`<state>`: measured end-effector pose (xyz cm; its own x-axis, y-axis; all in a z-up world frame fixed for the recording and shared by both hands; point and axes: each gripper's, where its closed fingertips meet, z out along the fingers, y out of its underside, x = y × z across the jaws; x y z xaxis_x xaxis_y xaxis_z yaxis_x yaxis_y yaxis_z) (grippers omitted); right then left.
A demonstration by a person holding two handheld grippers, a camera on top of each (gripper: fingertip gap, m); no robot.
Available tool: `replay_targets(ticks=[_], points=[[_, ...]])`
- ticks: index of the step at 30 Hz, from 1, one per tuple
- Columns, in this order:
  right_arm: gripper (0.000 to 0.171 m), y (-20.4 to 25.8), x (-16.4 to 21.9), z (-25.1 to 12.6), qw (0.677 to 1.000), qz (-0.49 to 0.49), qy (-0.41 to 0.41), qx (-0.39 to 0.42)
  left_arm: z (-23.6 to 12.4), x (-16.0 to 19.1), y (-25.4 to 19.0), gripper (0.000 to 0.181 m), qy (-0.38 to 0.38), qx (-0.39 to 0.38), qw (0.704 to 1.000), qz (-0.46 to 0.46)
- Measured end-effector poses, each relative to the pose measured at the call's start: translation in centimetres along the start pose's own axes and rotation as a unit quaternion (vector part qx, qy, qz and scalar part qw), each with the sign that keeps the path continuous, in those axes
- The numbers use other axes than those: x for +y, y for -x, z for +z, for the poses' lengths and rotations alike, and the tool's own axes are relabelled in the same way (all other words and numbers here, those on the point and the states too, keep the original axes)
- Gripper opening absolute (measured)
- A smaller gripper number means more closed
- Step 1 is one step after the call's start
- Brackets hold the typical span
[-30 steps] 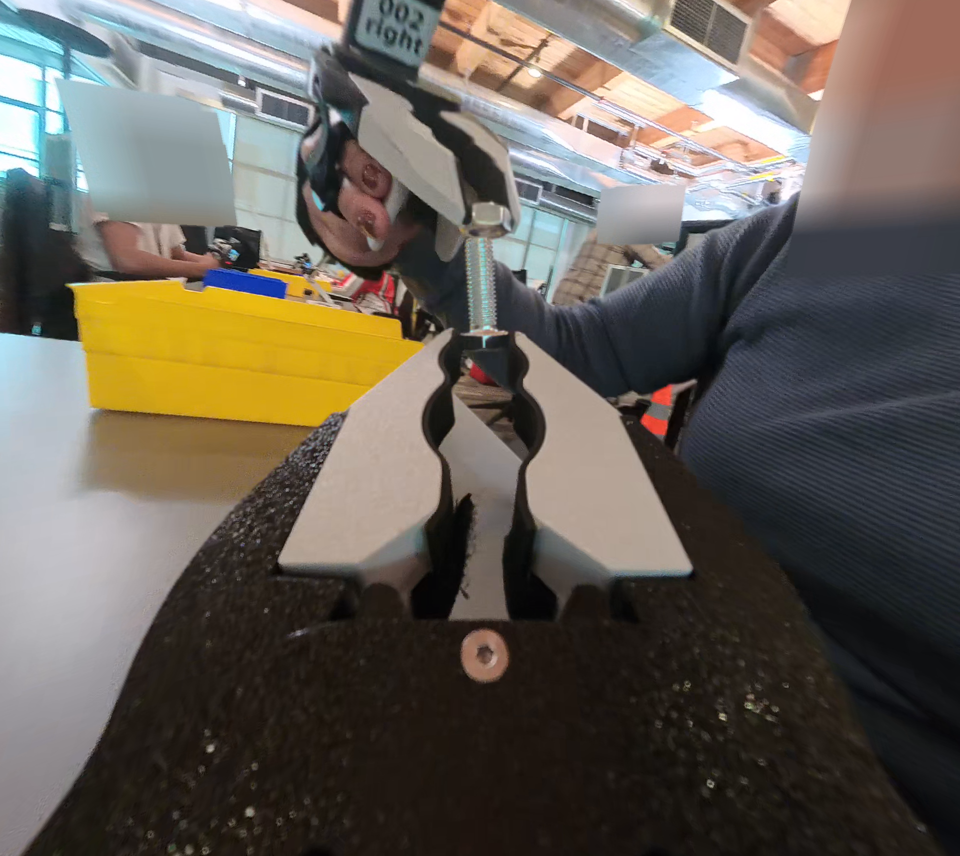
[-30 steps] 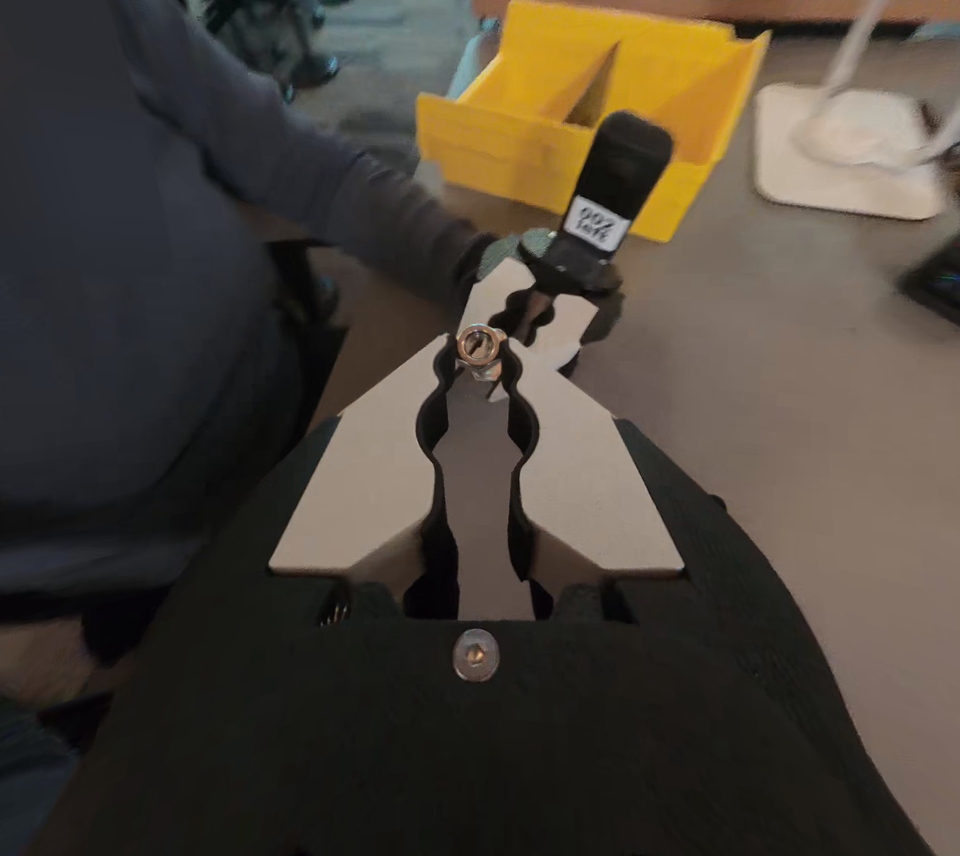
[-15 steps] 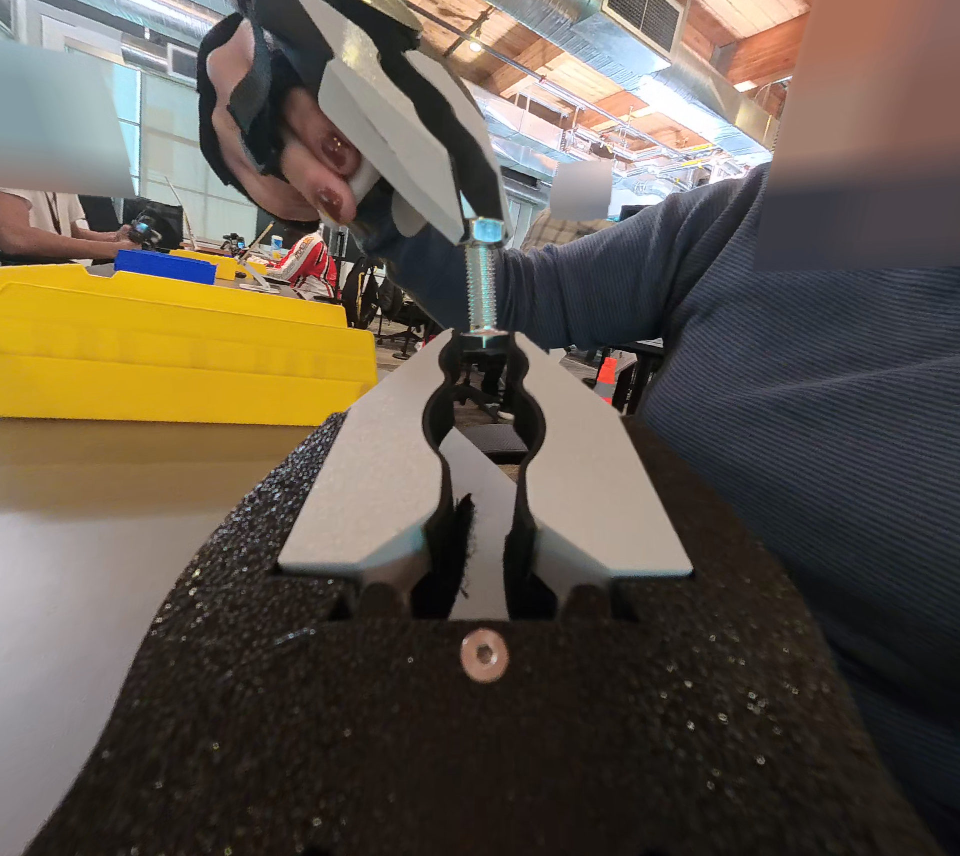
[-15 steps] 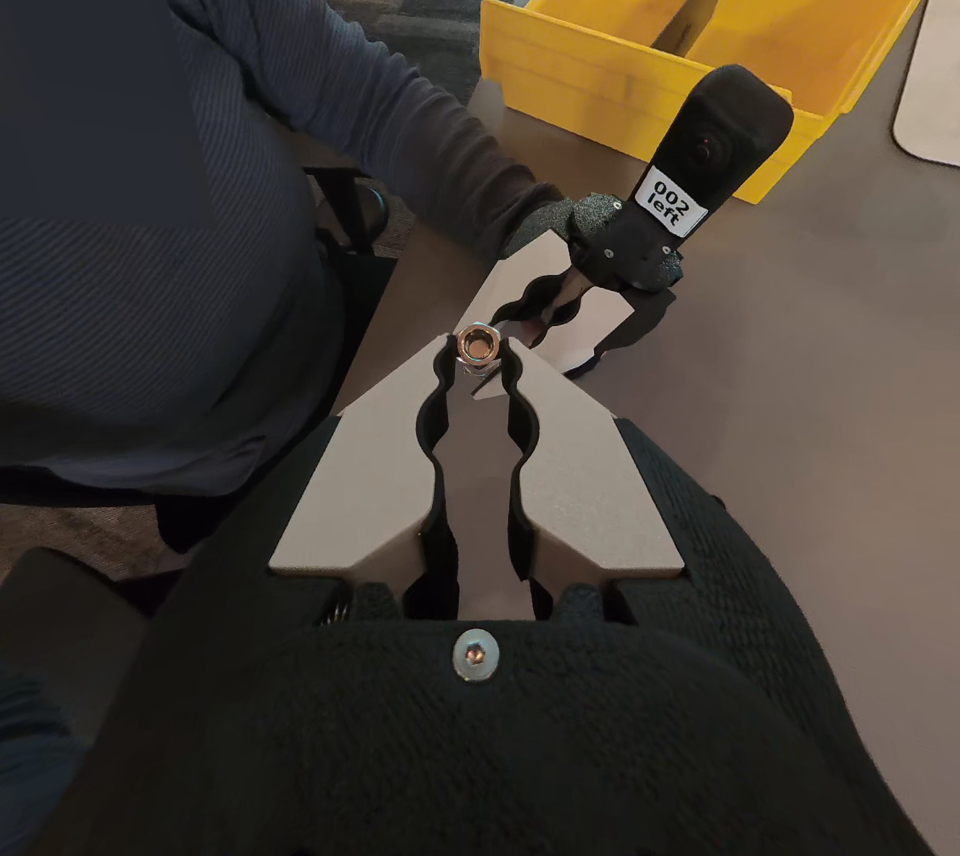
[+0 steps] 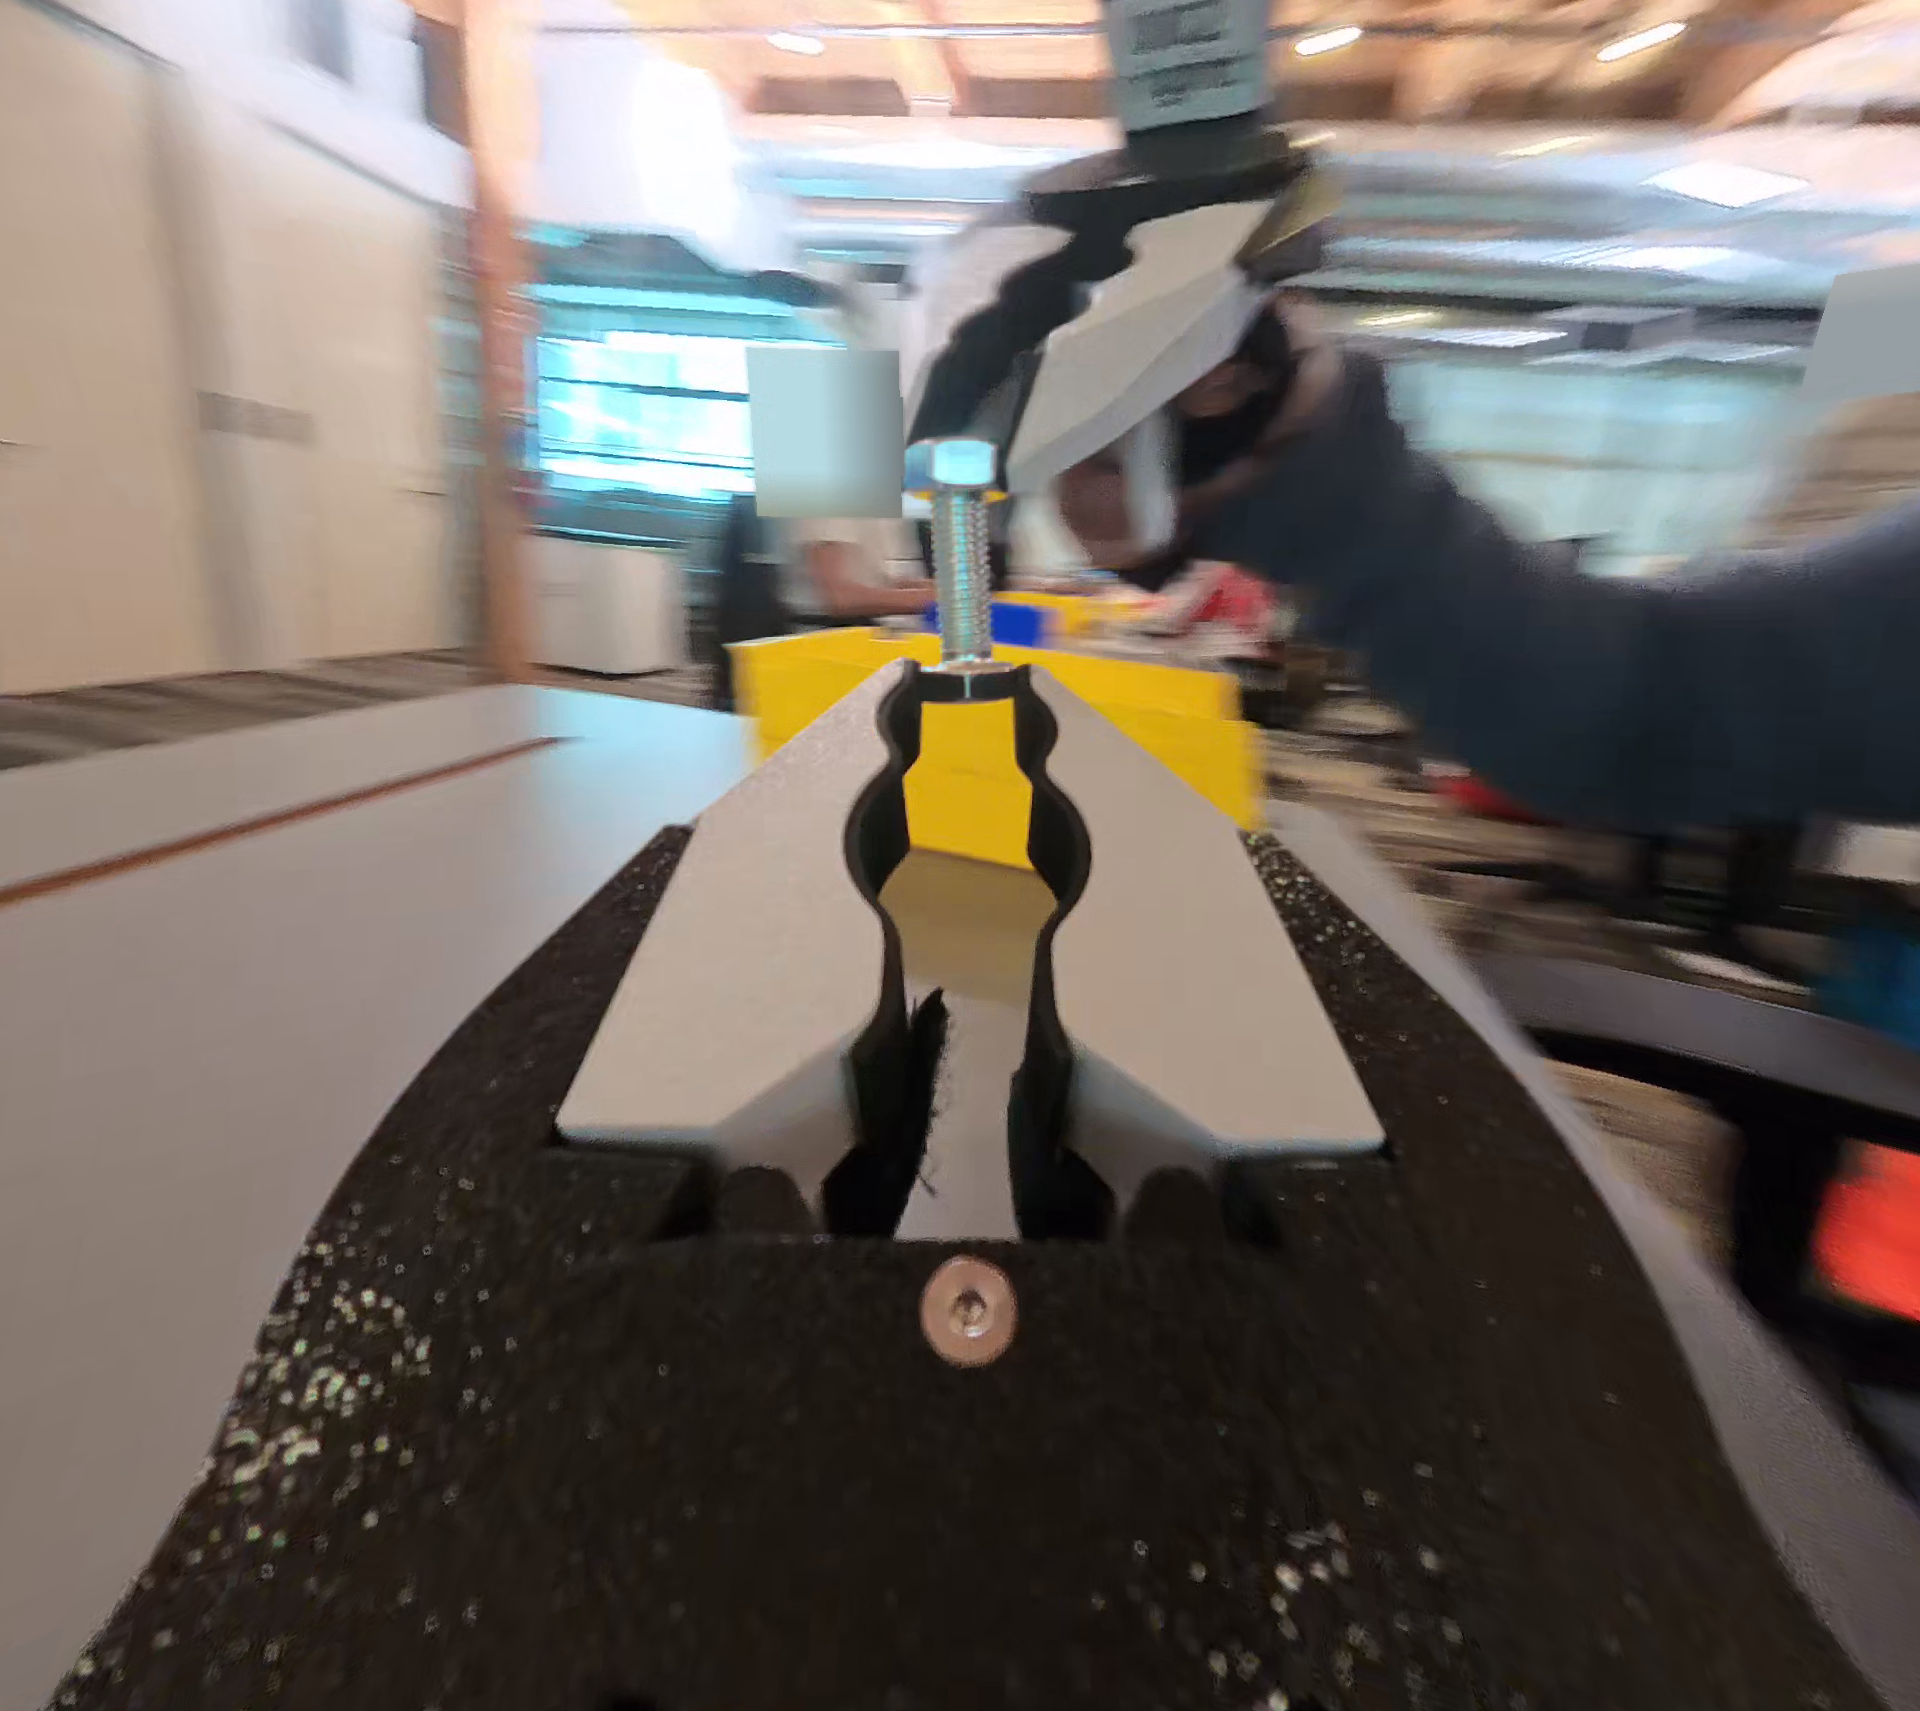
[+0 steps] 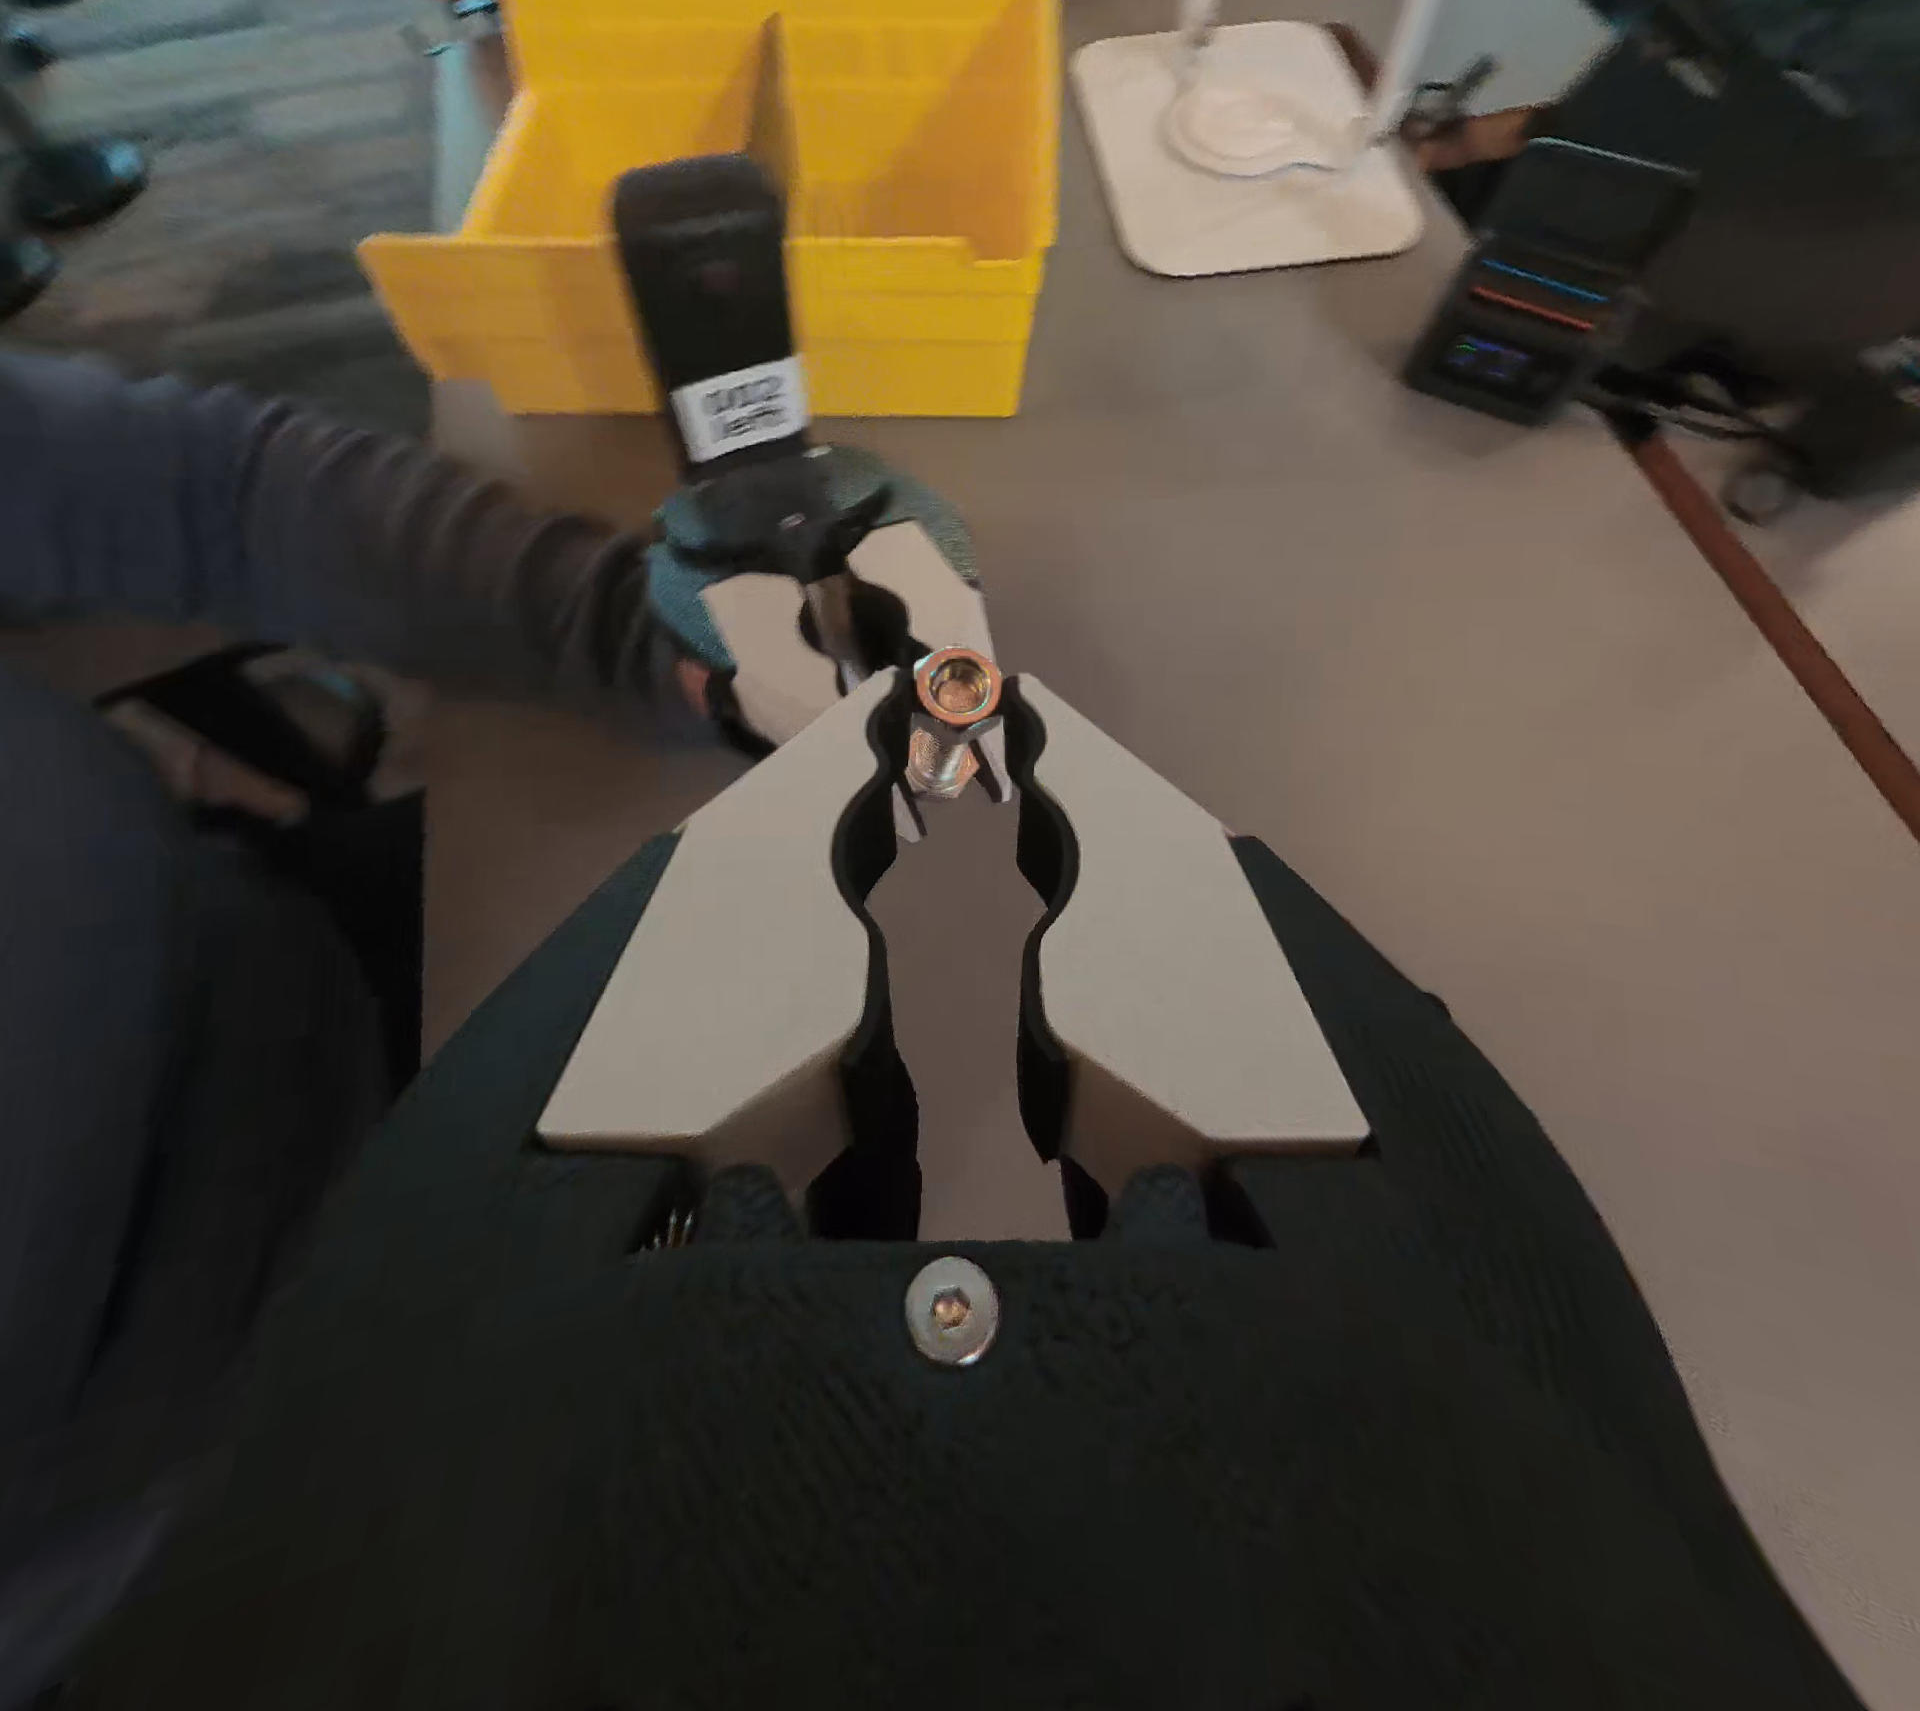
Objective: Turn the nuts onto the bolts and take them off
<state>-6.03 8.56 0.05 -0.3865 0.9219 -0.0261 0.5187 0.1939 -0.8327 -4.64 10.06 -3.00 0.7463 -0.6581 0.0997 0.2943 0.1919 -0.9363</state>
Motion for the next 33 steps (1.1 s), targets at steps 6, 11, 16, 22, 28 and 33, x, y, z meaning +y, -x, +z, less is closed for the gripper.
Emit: replay_targets(ticks=[6,11,16,22,28,33], points=[[0.016,-1.5,-0.1,0.7,0.990,0.064,-0.027,0.122,-0.3,0.2,1.8,0.015,0.028,-0.119,0.989,0.085],[0.061,-1.4,-0.7,0.7,0.986,0.021,-0.093,0.135,-0.2,-0.1,1.2,0.015,0.003,-0.068,0.997,0.028],[0.074,1.1,-1.4,1.6,0.980,0.028,-0.186,0.057,0.2,-0.4,-0.5,0.015,-0.011,0.004,1.000,-0.009],[0.075,2.2,-1.0,1.0,0.971,0.016,-0.236,0.043,-0.7,-0.8,1.1,0.015,-0.033,-0.020,0.999,-0.039],[0.079,1.8,-1.3,0.9,0.949,0.046,-0.309,0.030,0.3,0.3,-1.0,0.015,-0.008,0.019,0.999,-0.037],[0.076,2.4,-0.2,0.8,0.947,0.019,-0.319,0.031,-0.9,-0.1,2.0,0.015,-0.025,-0.037,0.997,-0.059]])
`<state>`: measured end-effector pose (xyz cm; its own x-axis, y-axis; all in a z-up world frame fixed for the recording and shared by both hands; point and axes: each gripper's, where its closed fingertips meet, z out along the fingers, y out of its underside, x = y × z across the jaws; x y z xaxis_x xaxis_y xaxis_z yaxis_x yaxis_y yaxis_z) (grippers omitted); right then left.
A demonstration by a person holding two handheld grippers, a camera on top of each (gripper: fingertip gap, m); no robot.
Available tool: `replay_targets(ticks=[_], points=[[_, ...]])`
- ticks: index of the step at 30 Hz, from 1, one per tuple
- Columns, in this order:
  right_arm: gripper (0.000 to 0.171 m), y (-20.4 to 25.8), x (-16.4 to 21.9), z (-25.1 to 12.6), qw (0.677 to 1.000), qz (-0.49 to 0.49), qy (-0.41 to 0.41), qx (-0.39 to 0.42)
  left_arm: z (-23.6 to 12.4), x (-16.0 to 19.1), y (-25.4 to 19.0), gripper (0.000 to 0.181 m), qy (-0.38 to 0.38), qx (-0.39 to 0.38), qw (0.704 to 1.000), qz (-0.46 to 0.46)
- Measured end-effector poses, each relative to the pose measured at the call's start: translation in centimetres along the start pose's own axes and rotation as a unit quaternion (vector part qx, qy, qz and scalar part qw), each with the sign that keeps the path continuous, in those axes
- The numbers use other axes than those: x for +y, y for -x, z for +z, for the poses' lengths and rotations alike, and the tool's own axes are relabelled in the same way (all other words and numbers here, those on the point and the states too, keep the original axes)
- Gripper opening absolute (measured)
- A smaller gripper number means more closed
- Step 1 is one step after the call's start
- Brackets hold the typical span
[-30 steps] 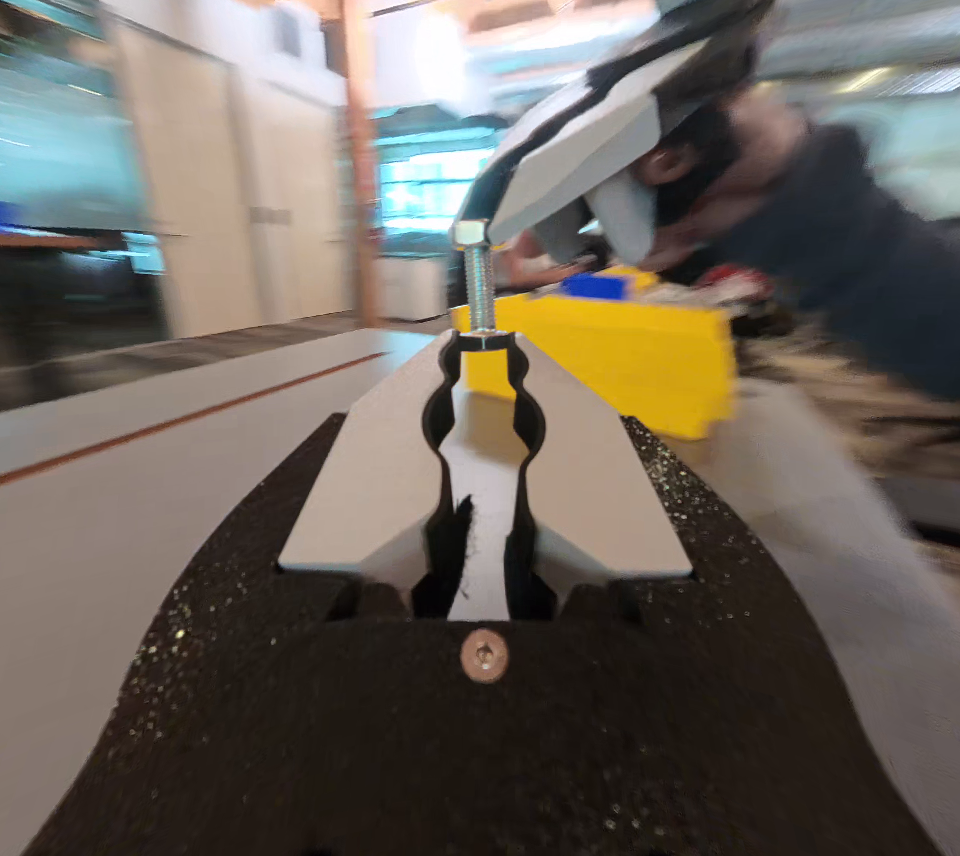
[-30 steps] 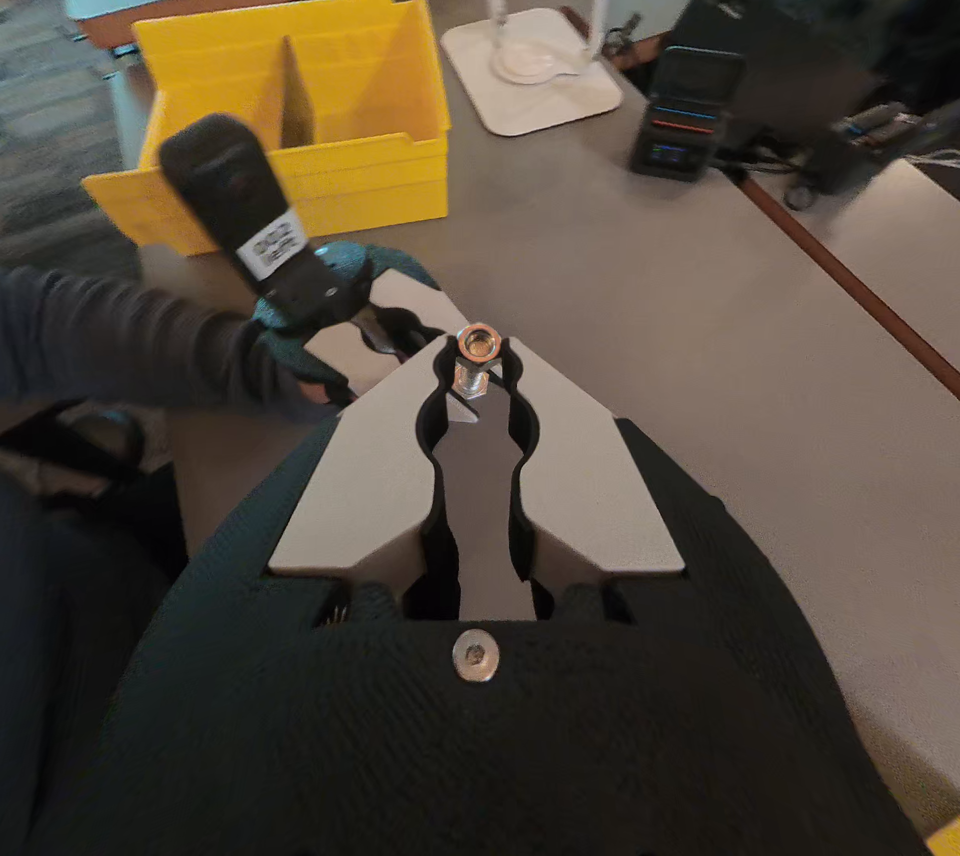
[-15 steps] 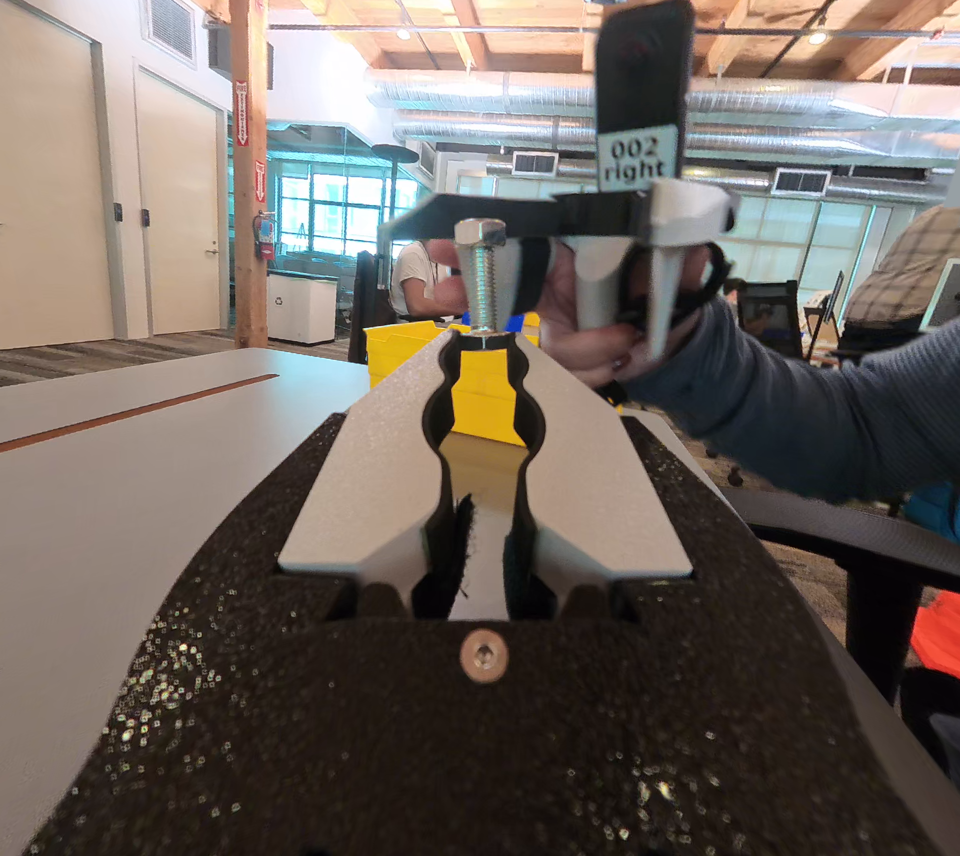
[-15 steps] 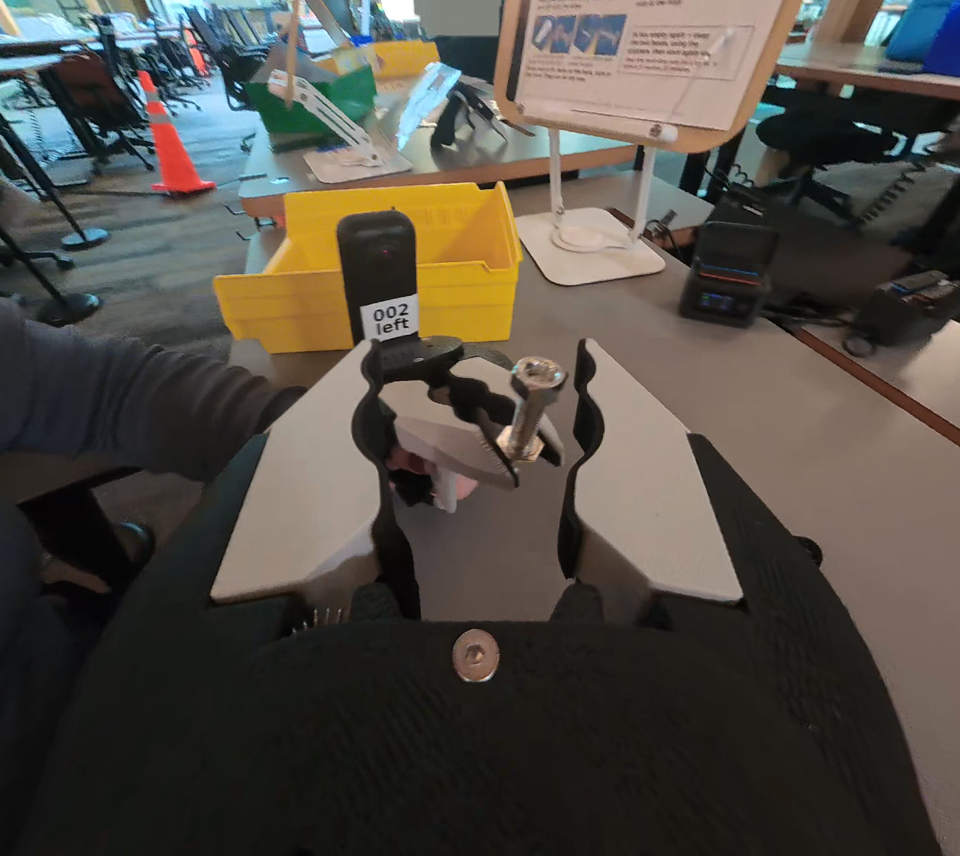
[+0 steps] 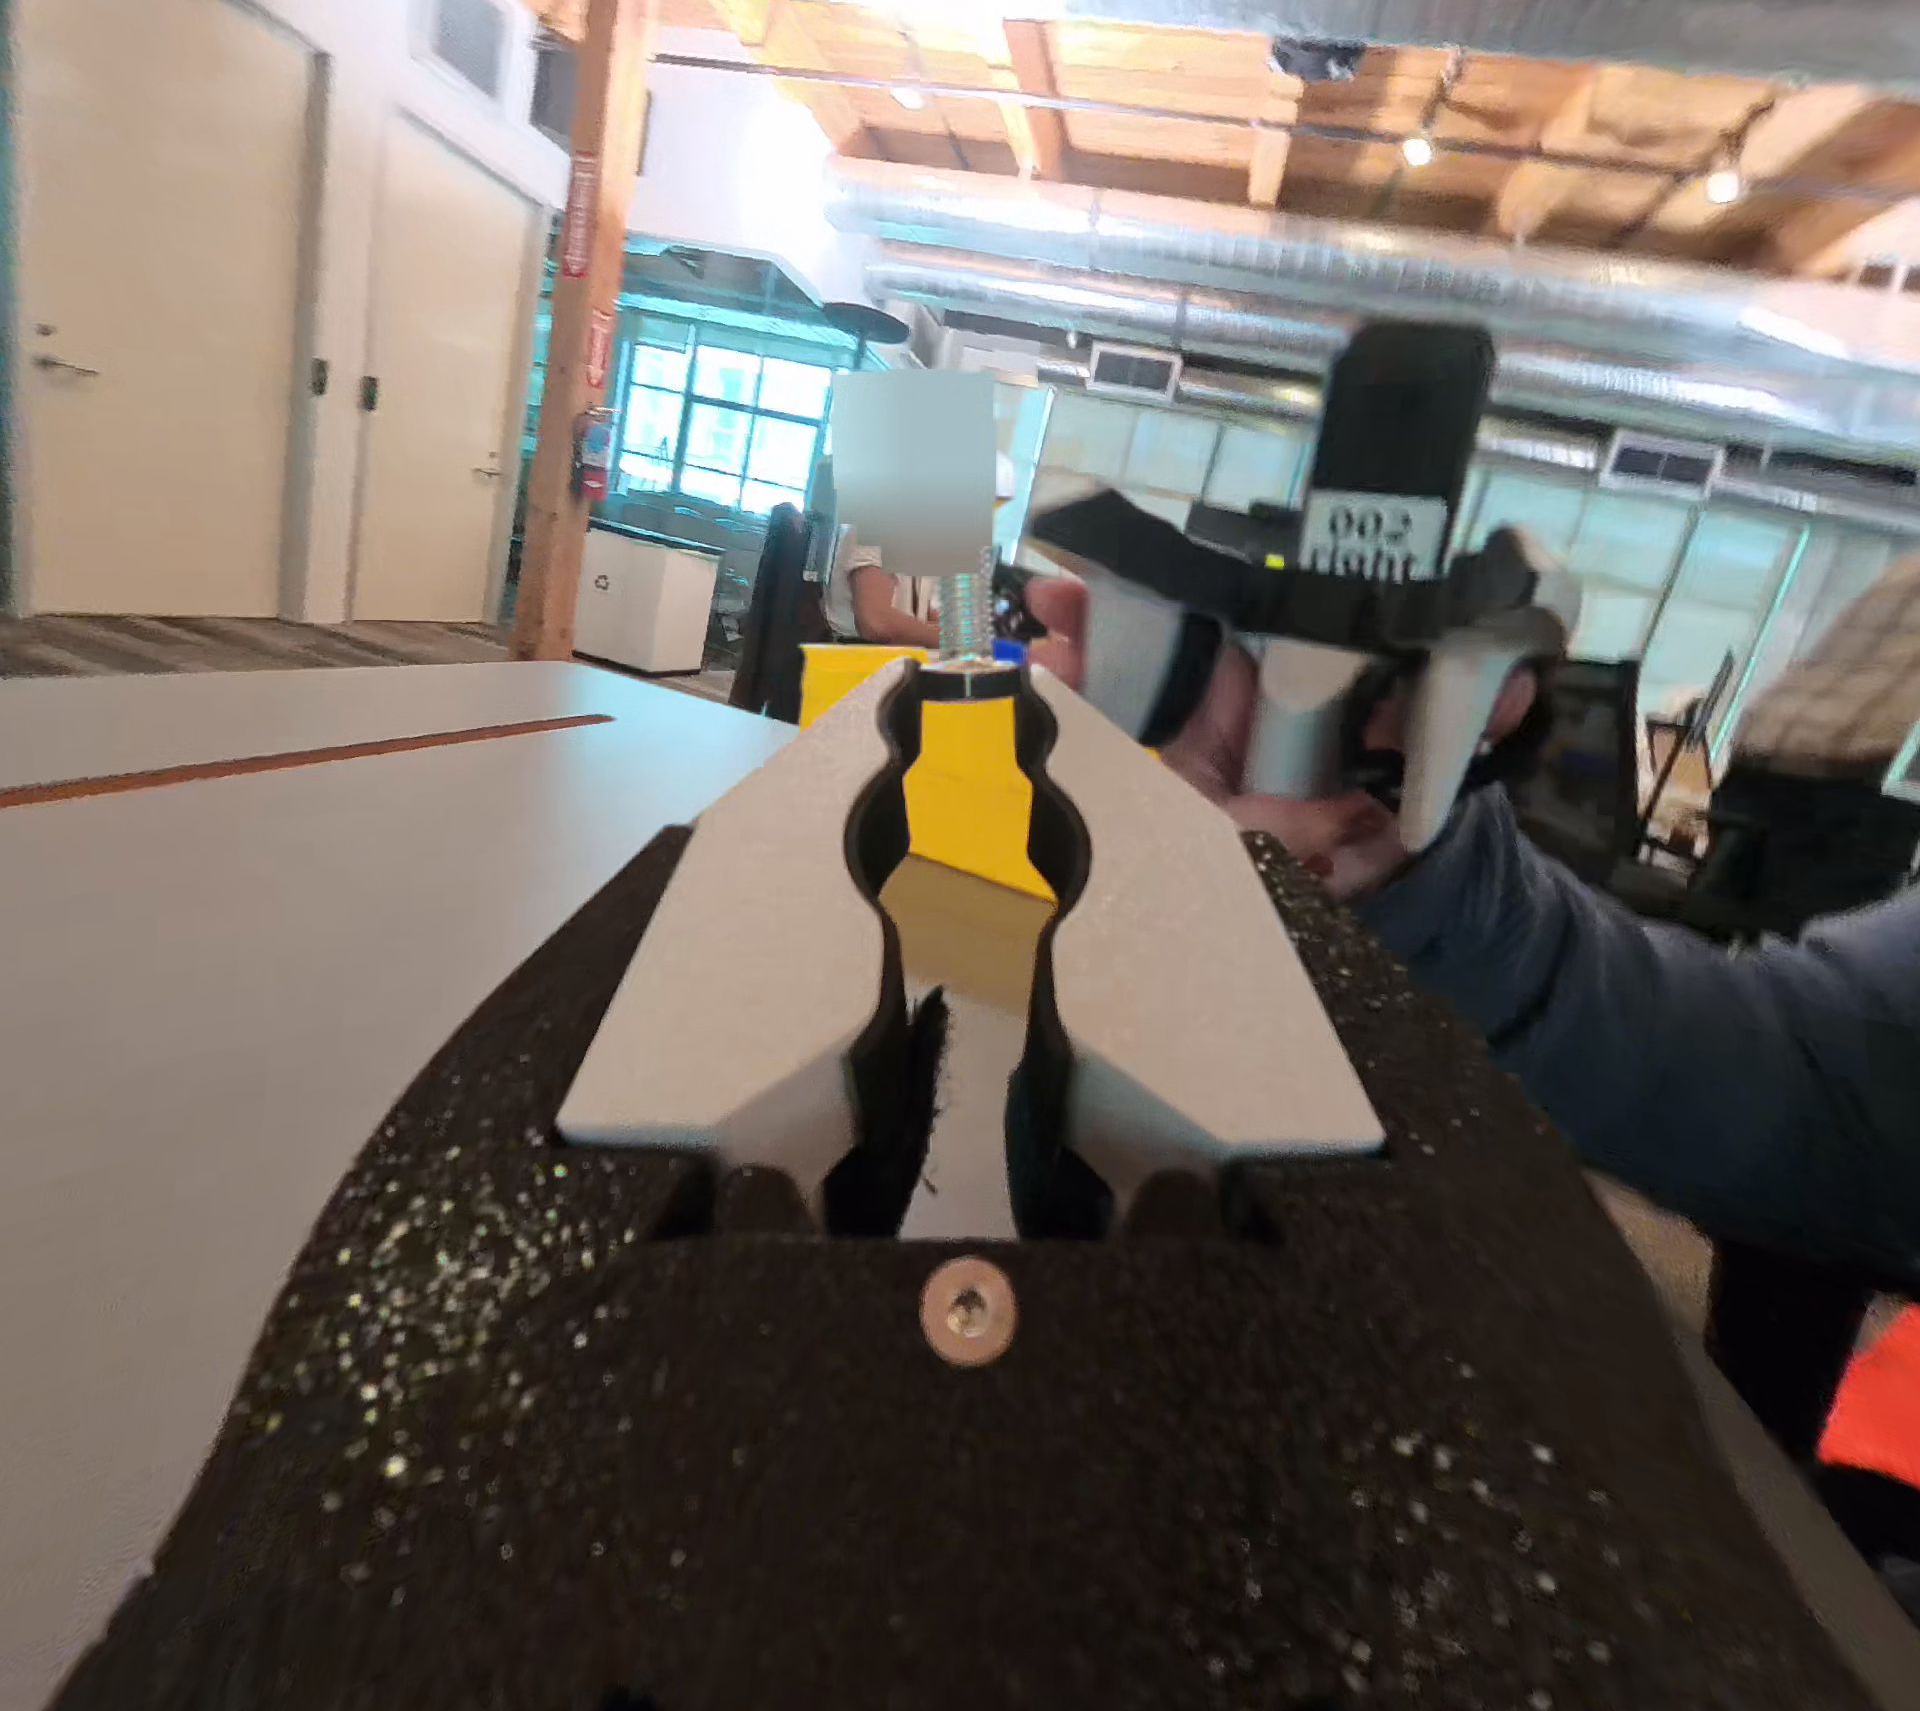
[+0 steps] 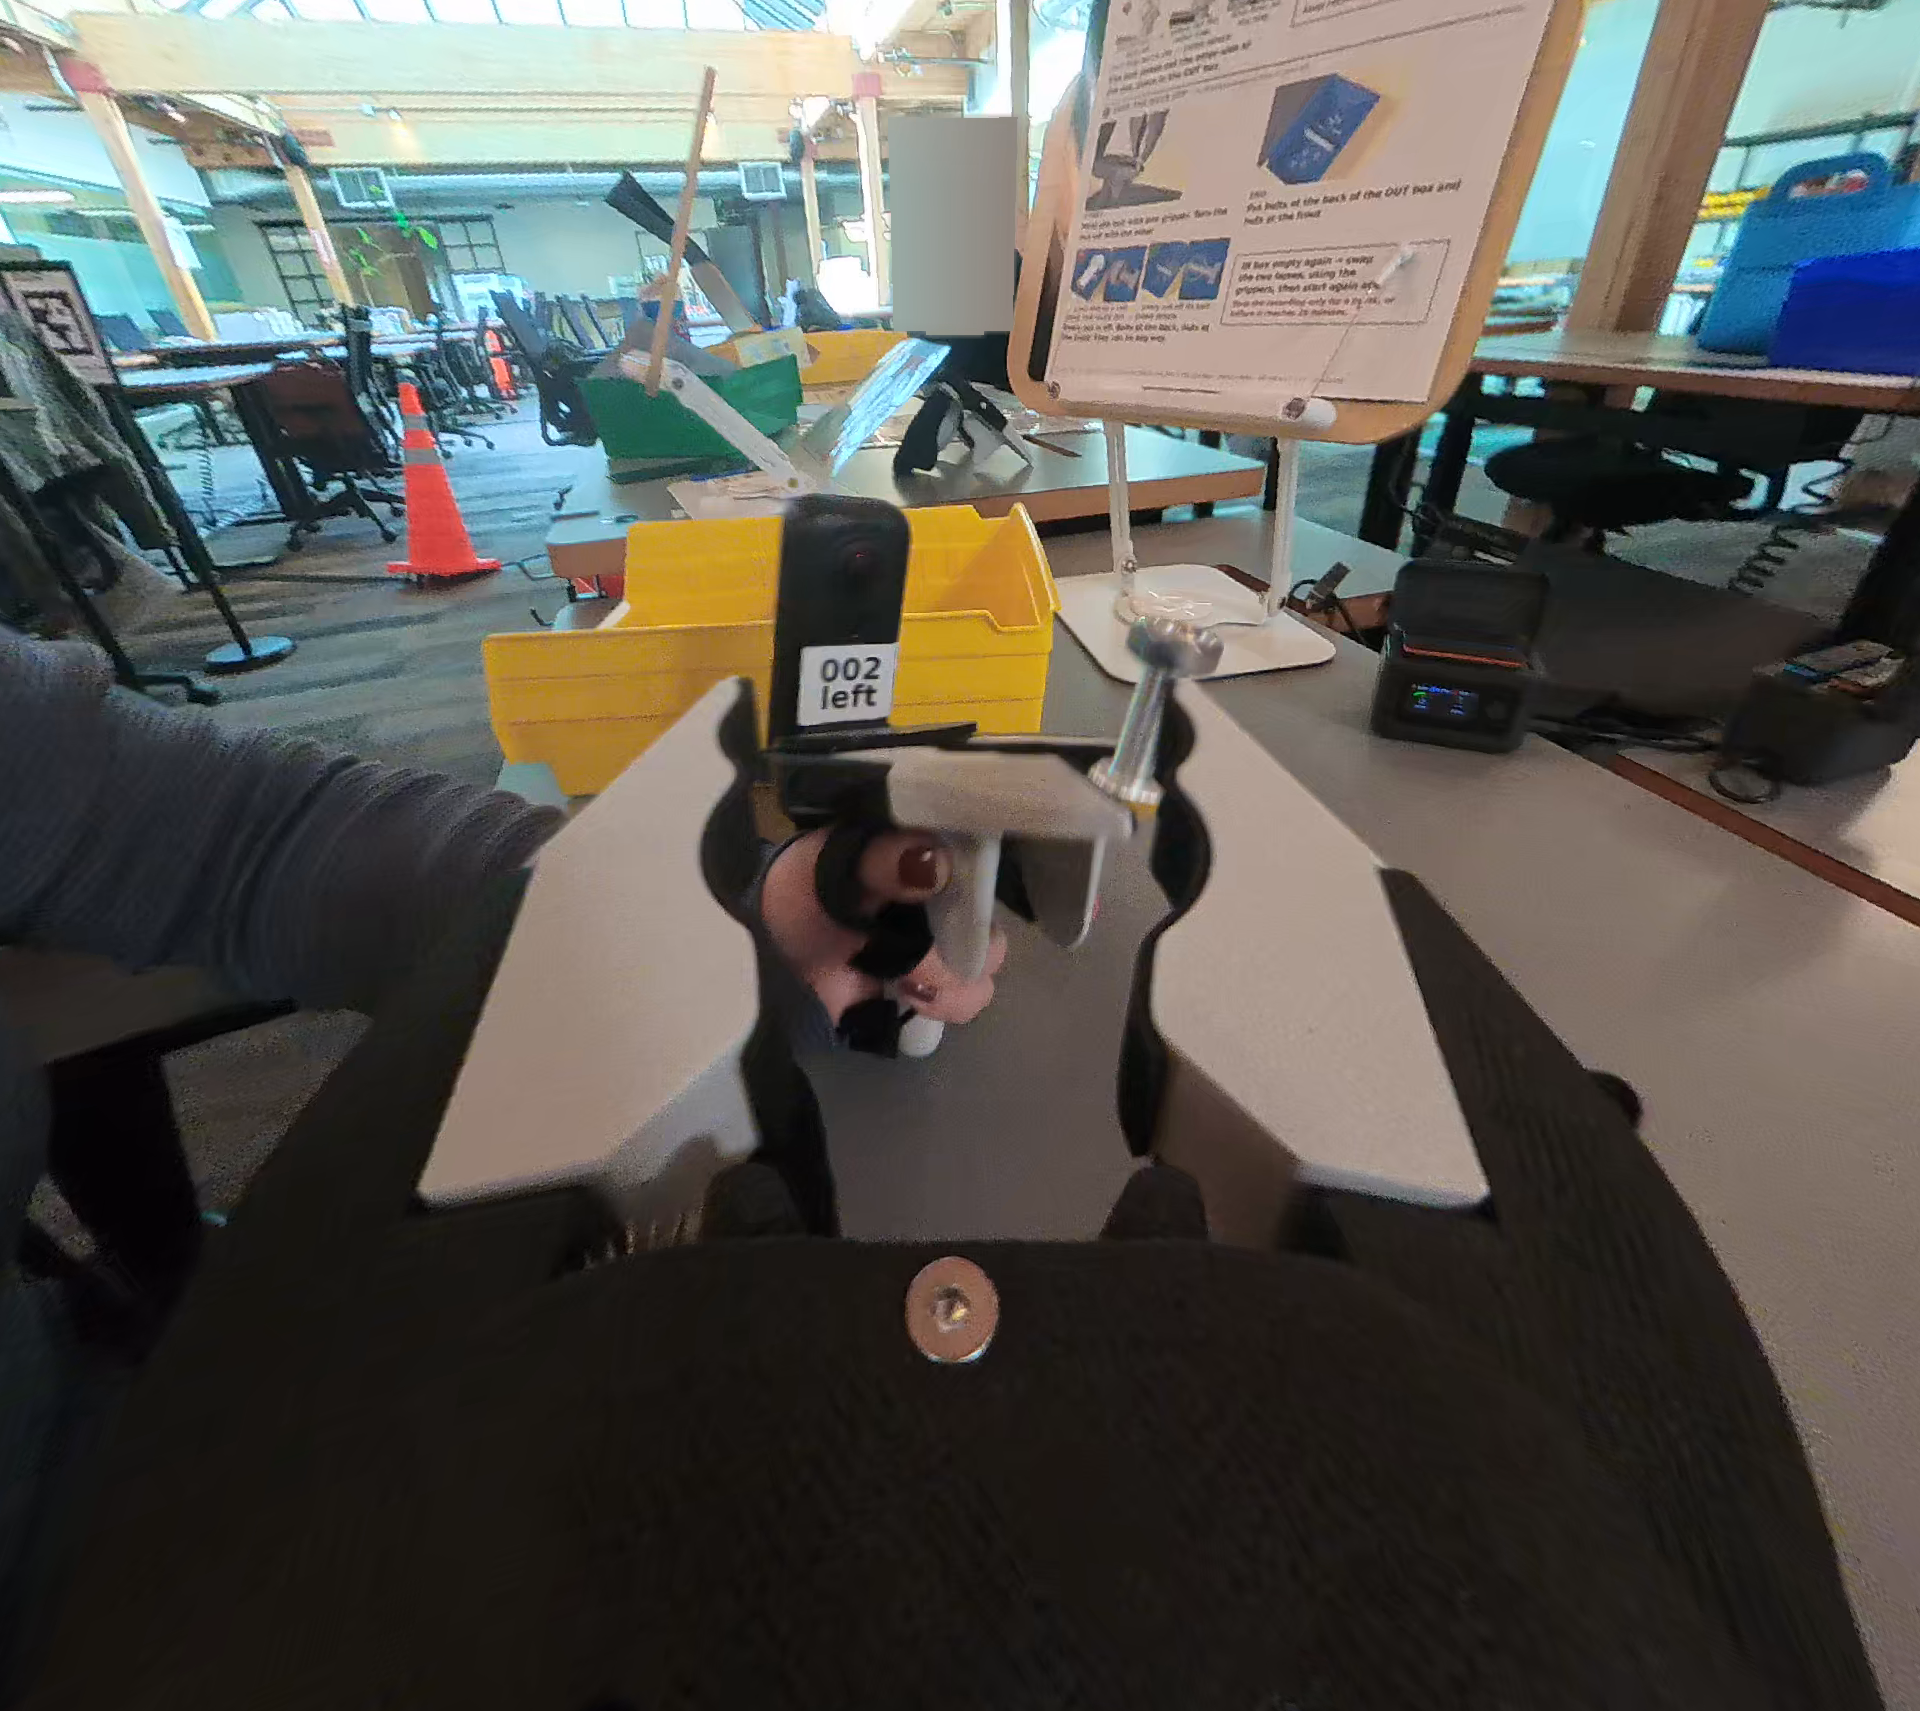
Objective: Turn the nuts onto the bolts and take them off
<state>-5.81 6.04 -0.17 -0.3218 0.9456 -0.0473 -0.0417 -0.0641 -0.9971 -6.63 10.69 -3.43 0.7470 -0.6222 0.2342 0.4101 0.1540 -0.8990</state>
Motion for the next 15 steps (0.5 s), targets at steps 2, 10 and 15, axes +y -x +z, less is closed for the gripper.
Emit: replay_targets(ticks=[2,10,15], points=[[0.075,-0.9,-0.1,-0.8,1.000,0.010,-0.023,0.018,-0.2,-0.3,0.1,0.015,-0.008,0.008,1.000,-0.010],[0.086,-0.3,0.6,1.2,1.000,0.005,0.004,-0.027,0.7,1.1,-2.6,0.015,0.031,0.066,0.997,0.010],[0.065,-0.9,1.0,-0.8,1.000,-0.019,-0.007,-0.011,0.1,-0.3,-0.8,0.015,0.010,0.046,0.999,-0.012]])
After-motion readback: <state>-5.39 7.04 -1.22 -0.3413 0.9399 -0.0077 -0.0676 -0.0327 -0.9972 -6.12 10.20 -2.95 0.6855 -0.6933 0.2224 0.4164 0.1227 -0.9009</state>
